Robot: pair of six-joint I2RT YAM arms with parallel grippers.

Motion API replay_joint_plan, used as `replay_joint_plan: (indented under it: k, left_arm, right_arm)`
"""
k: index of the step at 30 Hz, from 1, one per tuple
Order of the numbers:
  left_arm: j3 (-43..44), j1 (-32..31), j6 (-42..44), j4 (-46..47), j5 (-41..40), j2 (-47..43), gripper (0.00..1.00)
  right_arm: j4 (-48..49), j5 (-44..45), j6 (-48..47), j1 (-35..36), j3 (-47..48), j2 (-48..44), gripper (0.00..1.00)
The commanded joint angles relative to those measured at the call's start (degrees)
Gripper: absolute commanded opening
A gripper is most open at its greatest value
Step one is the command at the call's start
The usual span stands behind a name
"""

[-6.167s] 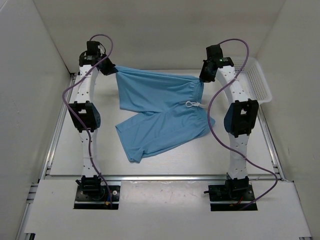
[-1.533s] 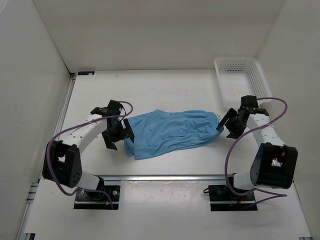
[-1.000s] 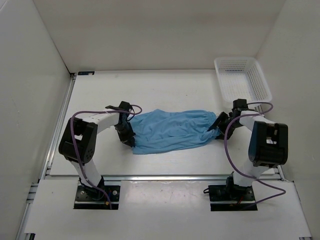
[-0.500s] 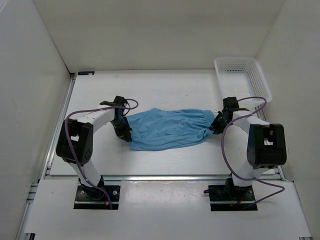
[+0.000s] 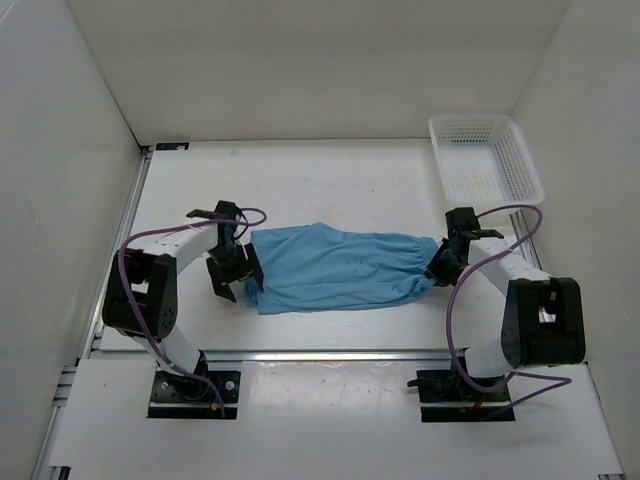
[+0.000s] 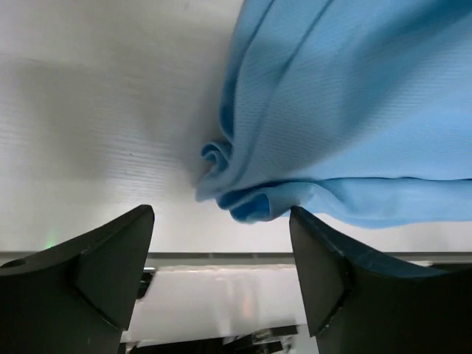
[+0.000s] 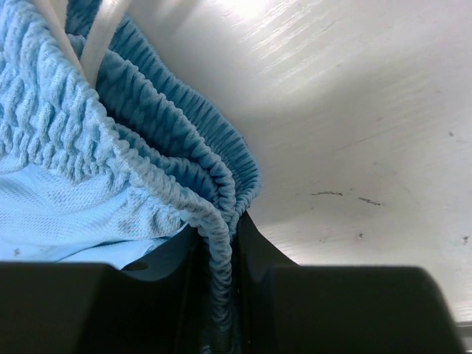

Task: Fold and stack the shorts
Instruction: Fold the shorts

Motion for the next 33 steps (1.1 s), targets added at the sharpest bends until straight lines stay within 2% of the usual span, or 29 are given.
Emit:
replay_joint_plan:
  k: [1,3,5,8,9,12,15,16,18,23,25,27,33]
  left_arm:
    - [6.7,0.2,0.9,-1.3,-1.4,-2.8,0.86]
    - [11.6,0.7,0.9,-2.0,-3.5,-2.0,0.86]
    - [14.0,1.4,0.3,-2.5,-5.0,-0.4,0.74]
    - [16.9,1.9,0.3,-1.7,-4.9,5.3,0.4]
    - [16.9,1.9,0.3,-0.8,-4.9,8.3,0.24]
    - [17.0,1.9,0.3,0.6,-2.3,12.1,0.12]
    - [14.8,1.9,0.3,2.0,-1.8,11.6,0.12]
    - [14.8,2.4,-0.4,2.7,-1.8,11.1,0.18]
    - [14.1,2.4,-0.4,2.7,-2.3,10.4,0.23]
    - [15.4,2.4,-0.4,3.7,-2.3,14.1,0.21]
    - [16.2,2.4,-0.4,3.7,-2.3,15.9,0.15]
    - [16.7,2.4,-0.4,4.4,-1.8,17.4,0.13]
    - [17.2,2.4,-0.4,5.0,-0.8,18.5,0.11]
  right_arm:
    - [-2.0,5.2,0.1,1.8,2.2,-1.1,0.0]
    - [-2.8,6.7,0.1,2.6,3.4,-1.1,0.0]
    - [-3.5,8.6,-0.5,4.1,5.1,-1.1,0.0]
    - [-4.1,9.9,-0.5,5.4,7.8,-1.1,0.0]
    - [-4.7,10.5,-1.0,6.2,8.6,-0.5,0.0]
    - [-6.1,12.1,-1.0,7.6,11.5,0.7,0.0]
    - [-6.6,12.9,-1.0,8.3,12.6,1.2,0.0]
    - [-6.6,12.9,-1.0,8.8,12.6,1.2,0.0]
    - [-6.6,12.9,-1.0,8.8,12.6,1.2,0.0]
    - [-7.1,15.1,-1.5,11.4,14.2,1.2,0.0]
    - [-7.8,18.0,-2.0,14.4,17.2,1.8,0.0]
    - [-9.8,20.2,-3.5,17.1,20.2,3.5,0.0]
    - [-17.3,33.0,-6.0,34.3,37.4,13.3,0.0]
